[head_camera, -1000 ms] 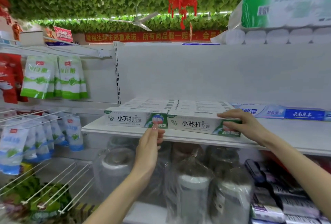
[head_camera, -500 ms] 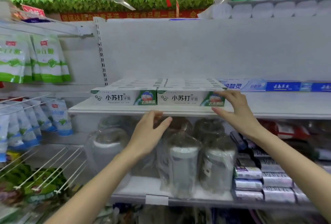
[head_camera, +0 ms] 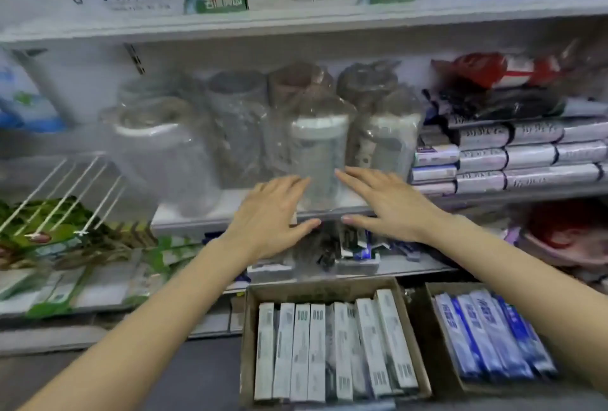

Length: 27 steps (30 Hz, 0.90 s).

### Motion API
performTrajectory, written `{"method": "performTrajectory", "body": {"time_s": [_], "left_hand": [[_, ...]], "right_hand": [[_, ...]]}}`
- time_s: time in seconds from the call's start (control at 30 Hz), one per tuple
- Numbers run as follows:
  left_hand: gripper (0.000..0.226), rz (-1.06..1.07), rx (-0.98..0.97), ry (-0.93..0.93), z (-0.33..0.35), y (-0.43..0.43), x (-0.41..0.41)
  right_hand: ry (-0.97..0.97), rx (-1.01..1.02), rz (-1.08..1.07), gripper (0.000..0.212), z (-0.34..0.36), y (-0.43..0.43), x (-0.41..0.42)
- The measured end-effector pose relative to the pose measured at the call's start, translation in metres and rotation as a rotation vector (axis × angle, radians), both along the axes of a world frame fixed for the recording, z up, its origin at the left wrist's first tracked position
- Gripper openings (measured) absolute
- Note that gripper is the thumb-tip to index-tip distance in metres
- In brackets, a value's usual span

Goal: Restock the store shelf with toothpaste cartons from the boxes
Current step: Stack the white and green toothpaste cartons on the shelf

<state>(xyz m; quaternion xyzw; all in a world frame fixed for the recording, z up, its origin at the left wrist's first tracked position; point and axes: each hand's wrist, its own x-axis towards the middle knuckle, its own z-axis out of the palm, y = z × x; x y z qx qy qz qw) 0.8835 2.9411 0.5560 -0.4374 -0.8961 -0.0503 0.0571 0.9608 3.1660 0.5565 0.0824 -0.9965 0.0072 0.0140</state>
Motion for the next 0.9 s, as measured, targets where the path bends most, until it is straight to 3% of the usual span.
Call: {"method": "performTrajectory", "body": {"time_s": [0.13, 0.27, 0.33, 0.5, 0.63, 0.9], "left_hand": [[0.081, -0.018, -0.149, -0.122, -0.086, -0.018, 0.014], [0.086, 0.080, -0.213, -0.257, -0.177, -0.045, 0.029], [0.092, 0.153, -0.249, -0.346, -0.223, -0.061, 0.038], [0.084, 0.324, -0.259, -0.604, -0.319, -0.092, 0.065], [0.076, 0.434, -0.158, -0.759, -0.383, -0.101, 0.079], [0.072, 0.464, 0.020, -0.868, -0.449, -0.087, 0.073]], "right_hand": [[-0.216, -0.153, -0.065, 0.079, -0.090, -0.016, 0.018], [-0.427, -0.272, -0.157, 0.097, -0.190, -0.031, 0.043], [-0.518, -0.351, -0.240, 0.094, -0.237, -0.041, 0.057], [-0.663, -0.757, -0.559, 0.085, -0.351, -0.070, 0.085], [-0.570, -1.052, -0.934, 0.087, -0.422, -0.088, 0.094], [-0.424, -0.903, -1.179, 0.067, -0.494, -0.085, 0.074]]}}
